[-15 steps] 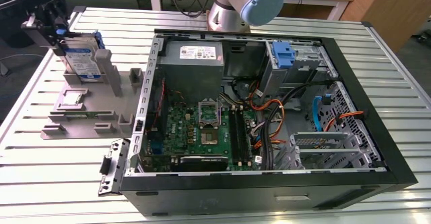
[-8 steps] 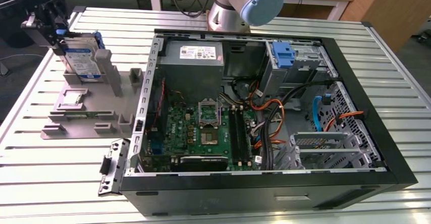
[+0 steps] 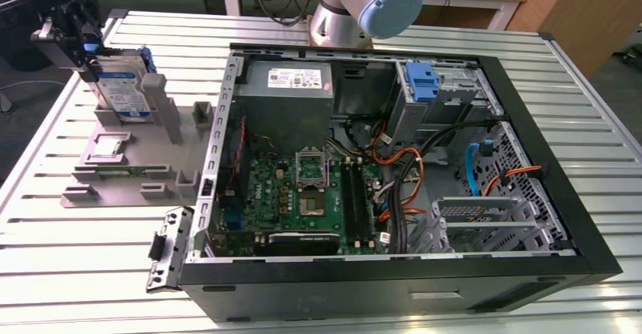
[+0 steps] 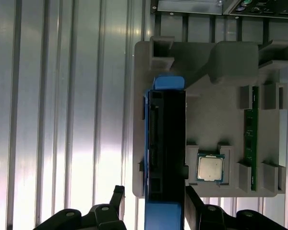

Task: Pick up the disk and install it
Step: 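Pick up the disk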

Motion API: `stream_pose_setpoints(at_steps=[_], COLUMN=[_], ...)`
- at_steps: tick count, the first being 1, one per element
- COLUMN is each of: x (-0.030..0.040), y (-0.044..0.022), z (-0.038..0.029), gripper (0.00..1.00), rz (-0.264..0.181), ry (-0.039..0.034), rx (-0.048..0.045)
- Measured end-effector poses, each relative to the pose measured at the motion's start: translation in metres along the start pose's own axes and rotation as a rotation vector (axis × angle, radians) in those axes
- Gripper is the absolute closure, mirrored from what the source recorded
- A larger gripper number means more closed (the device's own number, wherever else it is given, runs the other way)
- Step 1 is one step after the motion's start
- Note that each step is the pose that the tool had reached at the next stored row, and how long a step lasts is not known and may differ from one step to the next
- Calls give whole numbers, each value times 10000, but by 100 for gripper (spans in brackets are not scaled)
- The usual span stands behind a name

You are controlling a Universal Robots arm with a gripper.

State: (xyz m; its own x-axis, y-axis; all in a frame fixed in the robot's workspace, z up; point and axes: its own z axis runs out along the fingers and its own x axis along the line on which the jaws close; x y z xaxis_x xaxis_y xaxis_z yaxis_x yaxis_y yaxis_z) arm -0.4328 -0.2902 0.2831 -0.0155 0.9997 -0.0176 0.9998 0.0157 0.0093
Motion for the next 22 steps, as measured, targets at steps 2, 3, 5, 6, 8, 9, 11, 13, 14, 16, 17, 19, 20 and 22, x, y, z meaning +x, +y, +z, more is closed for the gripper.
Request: stream_pose_setpoints(at_steps=[2, 3, 5, 6, 8, 9, 11, 13, 14, 16, 17, 19, 20, 22], x=[0, 0, 0, 0, 0, 0, 0, 0, 0, 0, 0, 0, 0, 0], y=[0, 0, 0, 0, 0, 0, 0, 0, 0, 0, 0, 0, 0, 0], z=[0, 0, 0, 0, 0, 0, 0, 0, 0, 0, 0, 0, 0, 0], gripper=[40, 40, 42, 42, 48, 48, 48, 50, 57, 57, 58, 58, 63, 63], rz=[0, 0, 0, 0, 0, 0, 0, 0, 0, 0, 0, 0, 0, 0], ry=[-1, 0, 0, 0, 0, 0, 0, 0, 0, 0, -2, 0, 0, 0], rx=[1, 0, 0, -1, -1, -1, -1, -1, -1, -1, -1, -1, -2, -1])
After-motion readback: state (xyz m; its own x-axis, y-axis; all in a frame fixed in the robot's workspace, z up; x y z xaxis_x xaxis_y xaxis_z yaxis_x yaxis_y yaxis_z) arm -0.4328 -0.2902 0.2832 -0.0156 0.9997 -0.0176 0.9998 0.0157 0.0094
